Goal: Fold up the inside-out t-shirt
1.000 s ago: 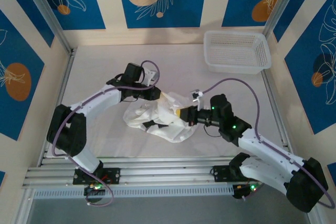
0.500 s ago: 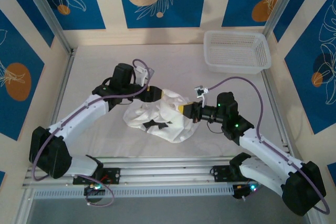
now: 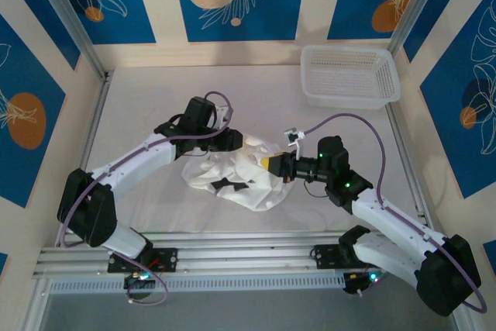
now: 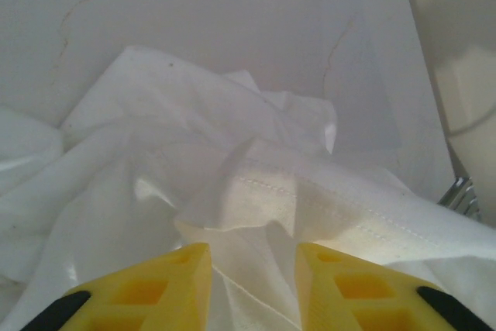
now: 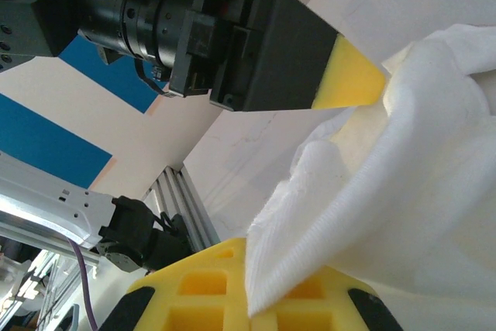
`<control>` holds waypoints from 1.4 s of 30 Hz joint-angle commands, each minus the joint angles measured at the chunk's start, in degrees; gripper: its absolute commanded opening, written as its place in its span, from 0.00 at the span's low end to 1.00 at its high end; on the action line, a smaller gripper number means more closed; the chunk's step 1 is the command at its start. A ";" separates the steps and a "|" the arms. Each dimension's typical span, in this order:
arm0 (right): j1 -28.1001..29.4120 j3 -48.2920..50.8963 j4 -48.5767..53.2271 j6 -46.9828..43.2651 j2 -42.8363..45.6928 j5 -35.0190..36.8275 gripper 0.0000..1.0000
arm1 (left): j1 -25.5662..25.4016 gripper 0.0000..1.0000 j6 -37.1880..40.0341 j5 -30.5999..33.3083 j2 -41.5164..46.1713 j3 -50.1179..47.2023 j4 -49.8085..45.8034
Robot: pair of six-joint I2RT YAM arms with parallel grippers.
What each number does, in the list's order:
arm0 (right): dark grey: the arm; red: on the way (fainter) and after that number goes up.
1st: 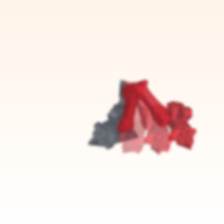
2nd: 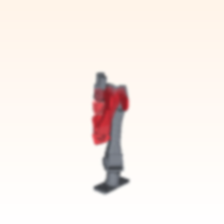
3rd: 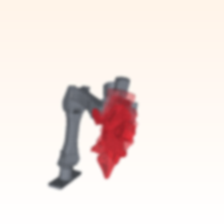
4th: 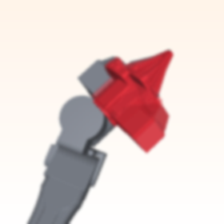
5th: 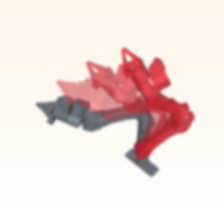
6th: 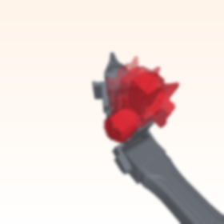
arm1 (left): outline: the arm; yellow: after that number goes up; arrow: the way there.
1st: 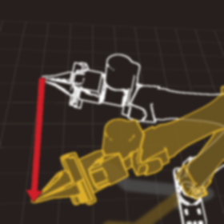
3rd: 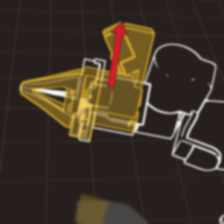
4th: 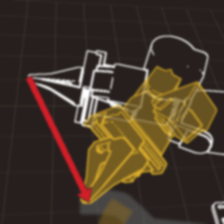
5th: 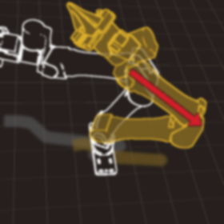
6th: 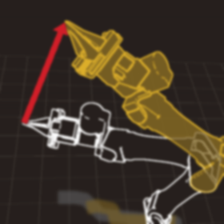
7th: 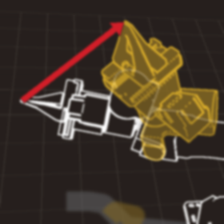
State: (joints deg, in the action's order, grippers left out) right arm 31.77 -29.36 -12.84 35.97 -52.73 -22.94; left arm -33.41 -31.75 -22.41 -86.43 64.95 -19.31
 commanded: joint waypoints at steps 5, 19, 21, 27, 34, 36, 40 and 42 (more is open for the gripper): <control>0.66 -1.12 -0.60 -0.45 0.18 -0.72 0.00 | 0.14 0.38 -1.62 2.88 -1.74 0.20 -1.31; 0.93 -0.18 -0.18 -0.97 0.46 -0.39 0.00 | 0.28 0.00 -2.42 1.56 0.32 1.21 1.71; 0.47 1.31 -0.86 -1.29 1.45 -0.24 0.00 | 0.74 0.00 -1.59 1.41 2.34 2.41 0.49; -3.36 8.33 -5.88 1.75 5.00 0.25 0.00 | 2.75 0.00 0.18 -5.04 7.65 5.30 -0.30; -0.90 6.51 0.46 -1.52 11.76 7.86 0.20 | 2.12 0.00 2.79 -10.96 6.19 3.41 -0.16; 1.76 5.24 1.61 -4.70 13.46 11.39 0.25 | 1.62 0.00 2.83 -11.59 6.10 2.10 0.68; 8.99 1.10 3.88 -9.86 12.06 23.81 0.27 | 0.68 0.00 3.09 -11.97 5.50 1.38 0.96; 12.53 -3.35 8.95 -9.59 8.34 34.38 0.22 | 0.46 0.00 3.19 -11.79 5.32 1.48 1.03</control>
State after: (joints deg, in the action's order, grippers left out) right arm 41.15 -27.90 -9.34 30.04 -41.74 -3.75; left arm -32.29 -29.91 -32.10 -80.77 66.59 -18.94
